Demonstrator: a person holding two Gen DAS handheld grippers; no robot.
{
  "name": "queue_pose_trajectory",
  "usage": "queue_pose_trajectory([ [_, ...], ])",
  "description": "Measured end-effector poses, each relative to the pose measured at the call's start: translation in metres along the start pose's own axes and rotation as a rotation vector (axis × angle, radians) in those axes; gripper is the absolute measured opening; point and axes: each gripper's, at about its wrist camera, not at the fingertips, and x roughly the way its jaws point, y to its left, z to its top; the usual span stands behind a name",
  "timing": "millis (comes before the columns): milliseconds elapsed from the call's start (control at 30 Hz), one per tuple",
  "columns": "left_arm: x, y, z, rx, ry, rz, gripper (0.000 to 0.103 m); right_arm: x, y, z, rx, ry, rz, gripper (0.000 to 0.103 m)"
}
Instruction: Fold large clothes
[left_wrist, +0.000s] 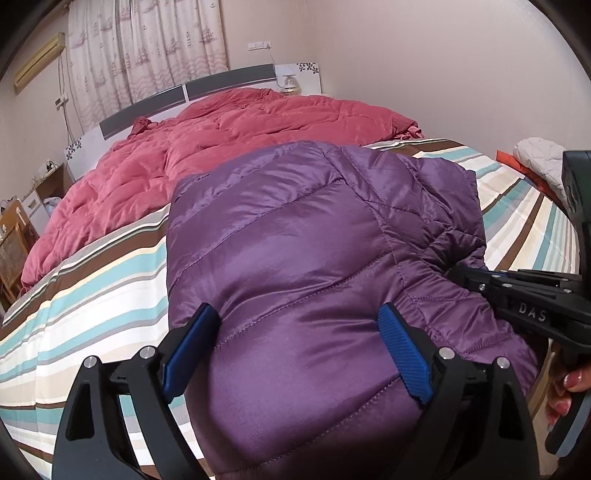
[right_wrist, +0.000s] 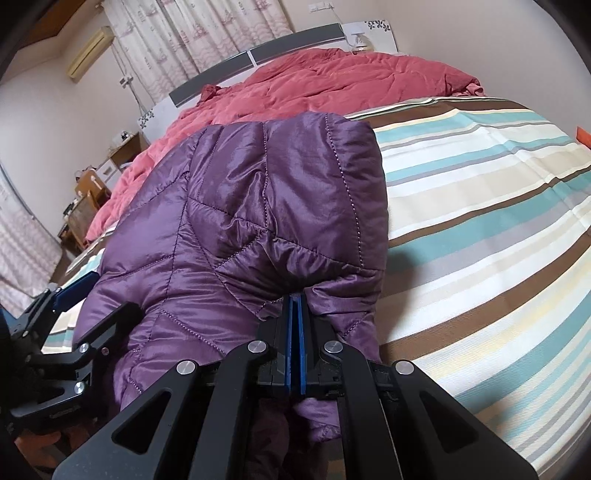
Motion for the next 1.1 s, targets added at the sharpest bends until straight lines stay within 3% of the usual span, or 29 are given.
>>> queue_pose_trajectory([
  [233,-0.001,0.011,0.008,-0.053,0.042,-0.019,0.091,-0.023,0.008,0.014,-0.036,-0.009,-0.016,0.002],
  [300,0.001,0.012,0.009,-0.071,0.050,-0.025,0.092,-0.038,0.015,0.025,-0.034,-0.071,-0.001,0.020],
  [333,0.002,0.012,0.010,-0.072,0.050,-0.022,0.093,-0.043,0.017,0.030,-0.029,-0.095,0.005,0.036],
  [367,0.003,0.011,0.010,-0.070,0.050,-0.019,0.093,-0.048,0.022,0.038,-0.024,-0.127,0.010,0.039],
  [500,0.004,0.009,0.010,-0.061,0.052,-0.011,0.094,-0.037,0.041,0.060,-0.073,-0.164,-0.043,0.039],
  [700,0.011,0.008,0.013,-0.061,0.064,-0.010,0.097,0.024,0.030,0.069,-0.079,-0.047,-0.137,0.032],
  [867,0.019,0.005,0.015,-0.059,0.066,-0.016,0.099,0.057,0.006,0.059,-0.025,-0.016,-0.094,0.032],
  [1100,0.016,0.003,0.023,-0.065,0.092,-0.013,0.099,0.061,0.005,0.051,-0.031,-0.038,-0.080,0.032],
])
